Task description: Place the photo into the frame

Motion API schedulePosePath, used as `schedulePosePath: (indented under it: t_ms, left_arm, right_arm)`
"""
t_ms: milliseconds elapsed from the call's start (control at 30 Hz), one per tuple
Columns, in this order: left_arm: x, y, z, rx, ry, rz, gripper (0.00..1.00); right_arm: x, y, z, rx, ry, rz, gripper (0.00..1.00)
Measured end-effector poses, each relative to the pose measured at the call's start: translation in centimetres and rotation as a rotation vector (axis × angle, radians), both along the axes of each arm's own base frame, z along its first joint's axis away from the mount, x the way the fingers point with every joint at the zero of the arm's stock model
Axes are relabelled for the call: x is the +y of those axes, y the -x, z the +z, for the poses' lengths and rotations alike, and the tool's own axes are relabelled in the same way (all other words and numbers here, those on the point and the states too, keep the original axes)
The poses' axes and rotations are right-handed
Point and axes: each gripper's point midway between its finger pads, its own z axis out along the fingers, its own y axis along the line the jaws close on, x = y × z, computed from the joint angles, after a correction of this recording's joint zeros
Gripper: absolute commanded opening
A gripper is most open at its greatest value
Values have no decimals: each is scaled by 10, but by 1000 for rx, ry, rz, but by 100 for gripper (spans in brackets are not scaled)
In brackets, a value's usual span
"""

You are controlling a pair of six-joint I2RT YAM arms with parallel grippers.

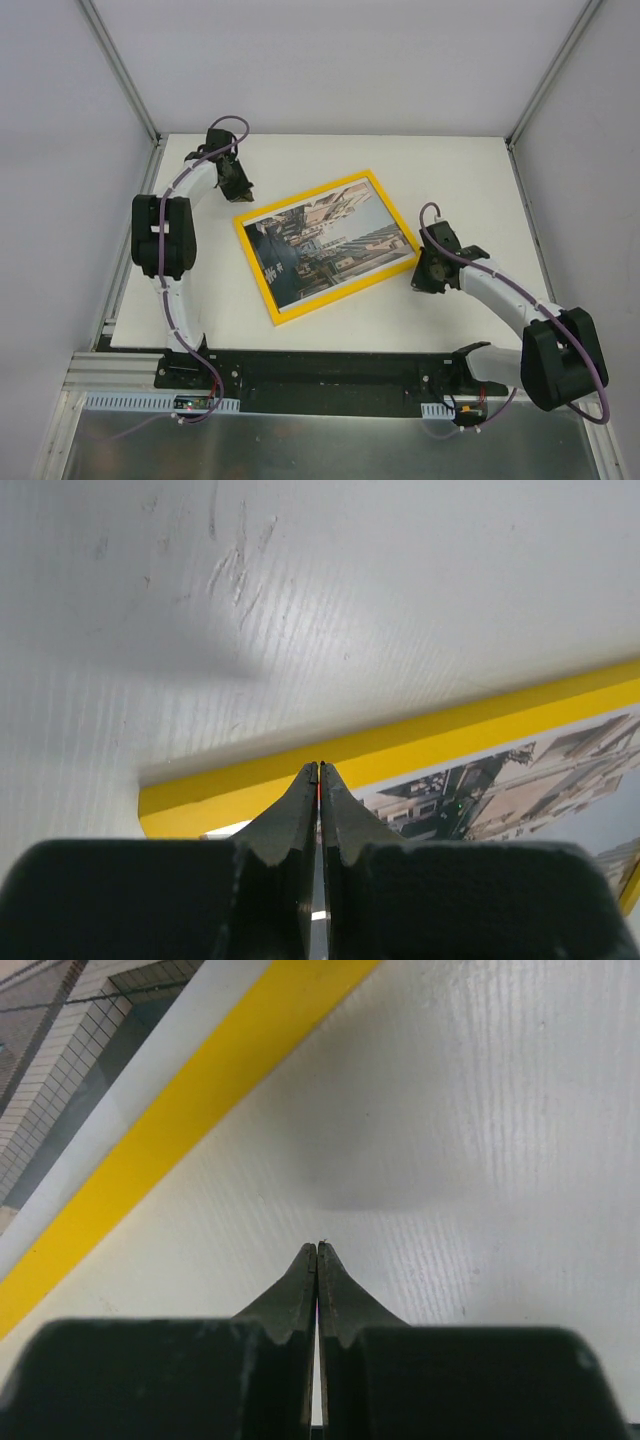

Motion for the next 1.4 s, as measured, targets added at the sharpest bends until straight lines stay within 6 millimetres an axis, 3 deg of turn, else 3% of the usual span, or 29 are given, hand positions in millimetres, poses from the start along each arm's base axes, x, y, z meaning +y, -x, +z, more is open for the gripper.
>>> schedulePosePath:
  t_ms: [400, 1000, 1167, 1400]
  left_arm:
    - [4, -11, -42, 72, 16, -7, 3]
    - [-5, -4, -50, 103, 88, -26, 2]
    - [-1, 12, -50, 107, 93, -8, 1]
    - [-12, 56, -51, 161, 78, -12, 1]
  right_arm:
    - [20, -16, -21, -15, -83, -40, 1]
    - [49, -64, -26, 20, -166, -41, 1]
    - [50, -81, -25, 48, -157, -30, 1]
    - [48, -127, -22, 76, -109, -5, 1]
